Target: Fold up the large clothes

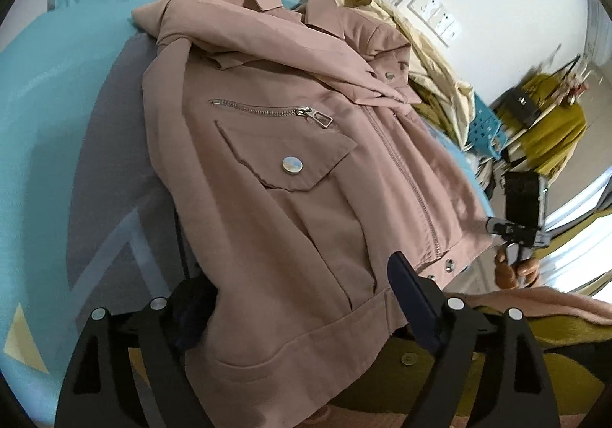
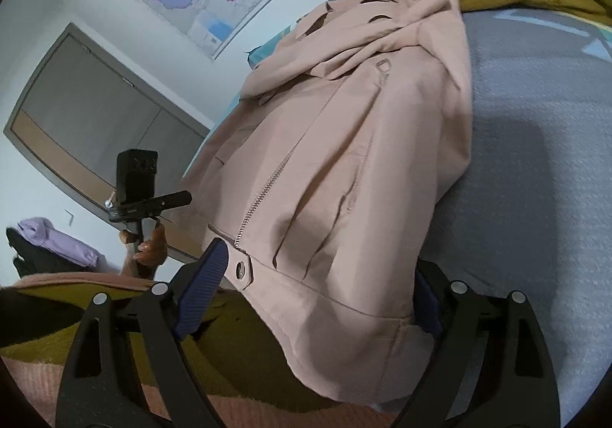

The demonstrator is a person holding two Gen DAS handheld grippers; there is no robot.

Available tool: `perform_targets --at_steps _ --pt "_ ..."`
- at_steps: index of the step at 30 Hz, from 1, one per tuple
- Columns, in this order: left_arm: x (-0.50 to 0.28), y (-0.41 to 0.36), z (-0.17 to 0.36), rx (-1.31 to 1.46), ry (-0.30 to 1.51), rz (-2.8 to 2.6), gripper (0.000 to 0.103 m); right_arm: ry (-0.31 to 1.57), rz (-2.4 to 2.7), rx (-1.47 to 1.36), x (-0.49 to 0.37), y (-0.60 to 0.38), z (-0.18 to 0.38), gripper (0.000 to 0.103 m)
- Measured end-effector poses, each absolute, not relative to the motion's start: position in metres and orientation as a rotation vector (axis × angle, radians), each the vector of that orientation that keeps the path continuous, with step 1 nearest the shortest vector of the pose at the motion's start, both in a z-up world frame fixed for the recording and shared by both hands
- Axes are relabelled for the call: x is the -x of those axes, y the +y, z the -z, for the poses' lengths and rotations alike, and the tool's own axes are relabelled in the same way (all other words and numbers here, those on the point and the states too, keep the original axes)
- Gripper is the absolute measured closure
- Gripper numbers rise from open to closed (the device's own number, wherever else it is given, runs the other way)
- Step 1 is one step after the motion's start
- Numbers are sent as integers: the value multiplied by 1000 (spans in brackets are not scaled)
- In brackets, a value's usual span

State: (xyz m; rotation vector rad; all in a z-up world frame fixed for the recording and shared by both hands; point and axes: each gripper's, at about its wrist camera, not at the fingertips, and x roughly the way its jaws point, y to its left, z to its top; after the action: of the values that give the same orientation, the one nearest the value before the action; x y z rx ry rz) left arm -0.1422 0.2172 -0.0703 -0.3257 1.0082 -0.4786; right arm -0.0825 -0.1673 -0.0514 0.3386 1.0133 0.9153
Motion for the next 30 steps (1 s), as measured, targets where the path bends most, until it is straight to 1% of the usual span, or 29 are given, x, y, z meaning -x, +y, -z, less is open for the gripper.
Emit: perform_targets --at_steps 1,2,3,4,5,6,7,10,14,16,19,22,24,25,26,28,29,30 --pt "142 215 70 307 1007 455 38 1011 -916 -346 82 -166 52 19" --pt "141 214 70 299 1009 430 47 1023 -914 -365 80 -165 55 31" --pt "139 214 70 303 1015 388 63 1034 -902 -378 77 -165 57 48" --pt "136 218 70 317 1018 346 80 1049 -894 -403 75 -167 61 56" --pt "135 222 71 327 1028 324 86 1058 -897 -429 74 -170 63 79" --pt "134 226 71 346 1036 295 94 1064 -910 -478 72 -174 64 90" --pt "134 231 68 374 1034 280 98 1054 -938 -514 73 -176 62 90" --pt "141 237 48 385 979 287 99 976 -1010 -548 84 -178 39 93" --pt "158 249 13 440 893 362 100 857 -1102 -549 107 -182 -3 94" --pt "172 249 -2 411 867 381 100 839 -1096 -513 114 -183 -13 94" --pt "175 253 3 407 890 392 100 906 -1057 -515 113 -188 -1 92" --pt "166 253 36 426 992 411 99 1022 -1020 -550 110 -187 30 90" --pt "161 249 52 410 1041 414 99 1082 -1001 -558 109 -188 47 84" --pt "159 249 57 411 1049 416 98 1100 -992 -570 108 -189 53 83" --pt "159 250 63 422 1055 436 95 1112 -989 -576 108 -190 57 81" --pt "156 254 71 450 1072 462 79 1125 -986 -580 109 -193 61 75" --pt "158 254 74 458 1073 480 74 1131 -994 -583 109 -193 62 68" --pt "158 254 75 463 1075 495 66 1141 -1005 -588 111 -192 64 50"
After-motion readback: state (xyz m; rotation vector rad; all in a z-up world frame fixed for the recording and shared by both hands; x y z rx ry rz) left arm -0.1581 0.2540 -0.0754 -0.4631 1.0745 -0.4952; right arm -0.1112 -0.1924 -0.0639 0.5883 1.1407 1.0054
